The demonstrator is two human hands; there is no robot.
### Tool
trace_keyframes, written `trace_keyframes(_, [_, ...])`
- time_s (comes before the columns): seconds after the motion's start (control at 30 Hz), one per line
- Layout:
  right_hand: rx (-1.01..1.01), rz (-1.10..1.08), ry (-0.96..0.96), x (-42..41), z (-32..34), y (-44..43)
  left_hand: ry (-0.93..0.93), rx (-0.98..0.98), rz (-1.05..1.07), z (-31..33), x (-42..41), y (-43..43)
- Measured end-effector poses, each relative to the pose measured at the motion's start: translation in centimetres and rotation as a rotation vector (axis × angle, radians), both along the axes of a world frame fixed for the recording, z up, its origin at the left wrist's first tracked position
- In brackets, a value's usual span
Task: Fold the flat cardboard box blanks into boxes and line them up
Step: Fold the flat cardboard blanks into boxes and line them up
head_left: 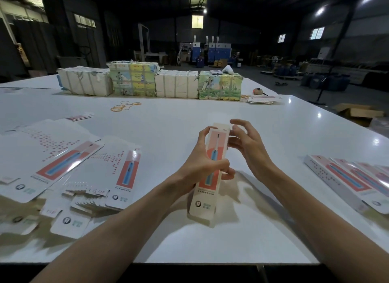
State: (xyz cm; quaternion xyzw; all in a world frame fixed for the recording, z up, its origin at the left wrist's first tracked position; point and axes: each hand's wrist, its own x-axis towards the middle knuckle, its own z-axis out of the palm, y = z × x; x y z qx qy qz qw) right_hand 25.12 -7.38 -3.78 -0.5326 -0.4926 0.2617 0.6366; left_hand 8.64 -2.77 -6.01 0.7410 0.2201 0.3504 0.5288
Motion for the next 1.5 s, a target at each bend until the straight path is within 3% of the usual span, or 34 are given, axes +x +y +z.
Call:
trace_keyframes(0.17, [0.024,0.005,-0.071,0.5,0.0,-0.1,0.01,-0.045,-0.112,-0.5,0.0,0.1])
trace_keyframes(0.37, [0.081,0.003,-0.149,0.4,0.2,-0.6,0.034,0.0,-0.078,-0.6,0.0,0.4])
trace_keyframes(0.6, [0.03,0.129,0.102,0.4,1.3,-1.0,0.05,0.018,-0.058,-0.4,0.0,0.3])
trace_keyframes(1.0, [-0.052,0.083,0.202,1.2,1.5,-0.8,0.065,0.028,-0.097,-0.2,-0.3,-0.2])
trace_keyframes(1.37, [-0.067,0.265,0.159,1.2,1.6,-1.2,0.014,-0.027,-0.103,0.0,-0.6,0.5])
trace_keyframes(1.5, [-0.026,0.127,0.019,0.1,0.8,-0.9,-0.031,-0.102,-0.09,0.2,-0.6,0.7])
